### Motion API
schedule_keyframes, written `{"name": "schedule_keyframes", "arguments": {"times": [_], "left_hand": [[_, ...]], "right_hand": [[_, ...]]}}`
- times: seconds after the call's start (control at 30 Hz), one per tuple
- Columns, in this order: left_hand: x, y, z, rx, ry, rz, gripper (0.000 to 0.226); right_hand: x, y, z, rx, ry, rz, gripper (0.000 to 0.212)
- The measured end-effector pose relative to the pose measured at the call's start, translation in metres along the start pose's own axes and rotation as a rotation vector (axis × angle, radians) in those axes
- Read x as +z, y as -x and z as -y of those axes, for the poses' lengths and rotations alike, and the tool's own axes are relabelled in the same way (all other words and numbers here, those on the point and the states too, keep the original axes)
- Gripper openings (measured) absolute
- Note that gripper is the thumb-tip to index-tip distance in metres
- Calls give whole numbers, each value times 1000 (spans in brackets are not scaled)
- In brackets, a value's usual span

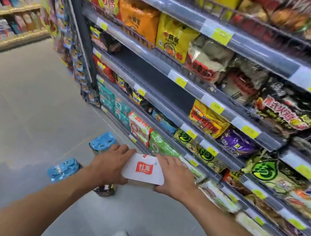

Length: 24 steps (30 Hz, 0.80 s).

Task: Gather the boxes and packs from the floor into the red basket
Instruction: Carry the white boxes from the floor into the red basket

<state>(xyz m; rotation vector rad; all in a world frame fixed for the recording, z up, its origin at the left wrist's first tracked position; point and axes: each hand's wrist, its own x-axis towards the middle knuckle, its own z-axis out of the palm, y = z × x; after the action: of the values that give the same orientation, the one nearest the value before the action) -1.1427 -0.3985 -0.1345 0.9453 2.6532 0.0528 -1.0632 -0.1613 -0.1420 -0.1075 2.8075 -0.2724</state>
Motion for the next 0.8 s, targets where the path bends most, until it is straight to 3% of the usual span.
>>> {"name": "schedule_keyframes", "arguments": {"times": [0.13, 0.4, 0.8], "left_hand": [[-25, -58, -16, 257, -112, 12, 98], [-45, -115, -90, 605, -173, 63, 97], [6, -83, -289, 1091, -306, 214, 95]], "right_hand": [[-6, 19, -25, 221, -64, -58, 107], [5, 87, -46, 620, -161, -151, 112], [79, 275, -44, 1121, -356, -230, 112]]}}
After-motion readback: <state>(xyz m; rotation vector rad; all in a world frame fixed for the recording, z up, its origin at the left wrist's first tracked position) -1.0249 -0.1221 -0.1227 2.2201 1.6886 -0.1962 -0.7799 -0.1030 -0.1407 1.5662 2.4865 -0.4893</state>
